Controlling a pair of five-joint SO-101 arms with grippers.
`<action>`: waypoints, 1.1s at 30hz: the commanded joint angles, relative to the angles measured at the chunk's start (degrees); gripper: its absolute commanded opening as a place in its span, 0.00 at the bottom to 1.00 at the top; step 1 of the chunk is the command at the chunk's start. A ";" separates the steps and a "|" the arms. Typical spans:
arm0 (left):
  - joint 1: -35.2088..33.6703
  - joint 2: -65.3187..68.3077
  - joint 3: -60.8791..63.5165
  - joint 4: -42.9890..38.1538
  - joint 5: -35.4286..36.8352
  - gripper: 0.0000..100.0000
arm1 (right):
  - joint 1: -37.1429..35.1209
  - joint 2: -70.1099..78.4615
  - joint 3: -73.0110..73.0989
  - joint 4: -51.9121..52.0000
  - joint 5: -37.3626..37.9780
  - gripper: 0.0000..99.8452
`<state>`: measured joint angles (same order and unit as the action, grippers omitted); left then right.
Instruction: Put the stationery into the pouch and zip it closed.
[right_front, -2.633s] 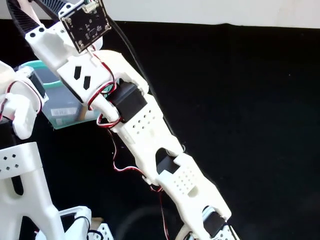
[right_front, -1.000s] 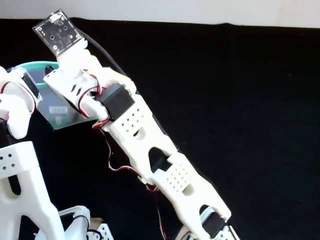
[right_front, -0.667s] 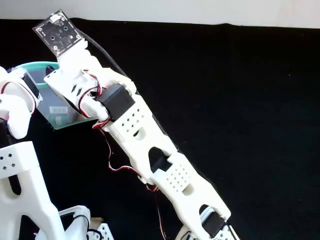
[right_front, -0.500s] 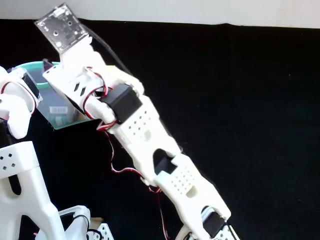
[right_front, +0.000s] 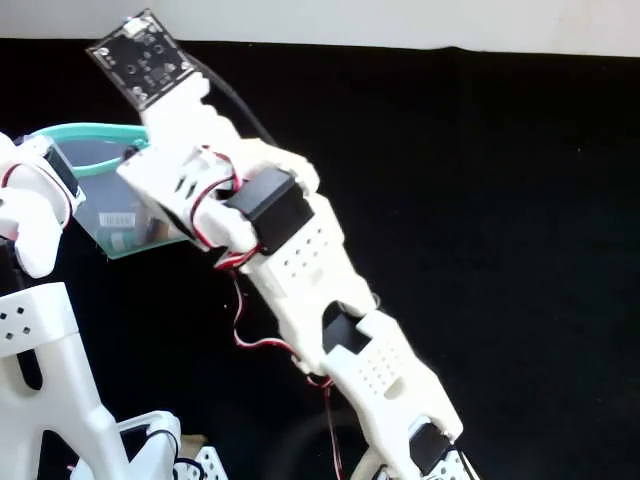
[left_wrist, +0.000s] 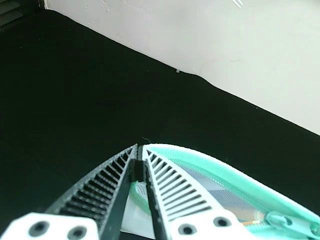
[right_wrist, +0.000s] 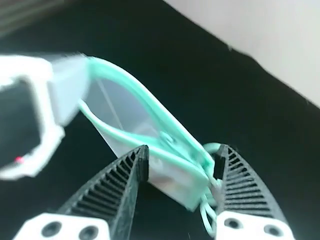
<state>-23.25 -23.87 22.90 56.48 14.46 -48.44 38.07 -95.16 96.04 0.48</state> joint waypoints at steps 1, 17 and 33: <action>-0.31 3.56 6.81 1.14 0.26 0.01 | 3.30 -3.21 -6.20 3.03 0.00 0.21; -0.22 3.56 6.81 1.14 0.26 0.01 | 7.52 -2.59 -2.42 5.05 0.00 0.21; -0.31 3.56 6.81 1.14 0.26 0.01 | 6.99 -2.51 3.12 5.23 -3.34 0.21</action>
<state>-23.25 -23.87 22.90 56.48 14.46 -41.93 38.07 -91.91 100.62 -1.71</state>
